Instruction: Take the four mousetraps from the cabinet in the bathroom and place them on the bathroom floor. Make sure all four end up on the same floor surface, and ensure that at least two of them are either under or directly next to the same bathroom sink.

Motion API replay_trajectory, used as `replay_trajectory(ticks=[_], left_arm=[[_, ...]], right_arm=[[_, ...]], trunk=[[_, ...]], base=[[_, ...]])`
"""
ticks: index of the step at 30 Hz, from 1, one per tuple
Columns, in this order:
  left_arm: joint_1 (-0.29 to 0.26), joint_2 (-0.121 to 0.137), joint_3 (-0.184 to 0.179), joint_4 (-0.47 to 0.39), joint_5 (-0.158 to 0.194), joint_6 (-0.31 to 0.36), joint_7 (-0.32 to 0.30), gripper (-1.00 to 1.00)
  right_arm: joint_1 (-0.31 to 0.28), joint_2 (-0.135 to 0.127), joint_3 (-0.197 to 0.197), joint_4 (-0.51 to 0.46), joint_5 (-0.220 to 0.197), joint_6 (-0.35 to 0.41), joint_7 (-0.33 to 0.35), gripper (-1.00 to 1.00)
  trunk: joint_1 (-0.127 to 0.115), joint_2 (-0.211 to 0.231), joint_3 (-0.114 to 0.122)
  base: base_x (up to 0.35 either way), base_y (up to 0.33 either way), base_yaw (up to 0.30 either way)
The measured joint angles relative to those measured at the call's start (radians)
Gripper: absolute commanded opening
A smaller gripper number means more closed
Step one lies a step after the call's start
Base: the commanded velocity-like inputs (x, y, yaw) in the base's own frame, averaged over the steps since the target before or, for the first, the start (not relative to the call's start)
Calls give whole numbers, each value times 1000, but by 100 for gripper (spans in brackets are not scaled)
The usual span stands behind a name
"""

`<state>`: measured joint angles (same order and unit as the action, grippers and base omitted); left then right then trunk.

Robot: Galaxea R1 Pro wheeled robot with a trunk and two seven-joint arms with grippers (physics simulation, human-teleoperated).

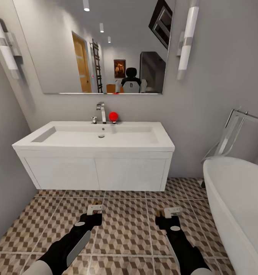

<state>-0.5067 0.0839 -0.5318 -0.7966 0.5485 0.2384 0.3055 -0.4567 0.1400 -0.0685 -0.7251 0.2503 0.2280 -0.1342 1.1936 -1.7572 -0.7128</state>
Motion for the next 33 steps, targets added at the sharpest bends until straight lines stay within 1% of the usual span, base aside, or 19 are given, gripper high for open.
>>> replay_trajectory(ticks=[3,7,15,23,33], left_arm=[[0,0,0,0,0,0,0,-100],[0,0,0,0,0,0,1,-100],[0,0,0,0,0,0,0,-100],[0,0,0,1,0,0,0,-100],[0,0,0,3,0,-2,-4,-100]], right_arm=[[0,0,17,10,0,0,-1,-100],[0,0,21,14,0,0,-1,-100],[0,0,23,15,0,-3,-1,-100],[0,0,24,16,-1,-46,-1,-100],[0,1,21,15,0,-51,1,-100]], trunk=[[12,-21,-9],[27,-49,-22],[58,-105,-47],[88,-161,-72],[127,-231,-103]], base=[[0,0,0],[0,0,0],[0,0,0],[0,0,0],[0,0,0]])
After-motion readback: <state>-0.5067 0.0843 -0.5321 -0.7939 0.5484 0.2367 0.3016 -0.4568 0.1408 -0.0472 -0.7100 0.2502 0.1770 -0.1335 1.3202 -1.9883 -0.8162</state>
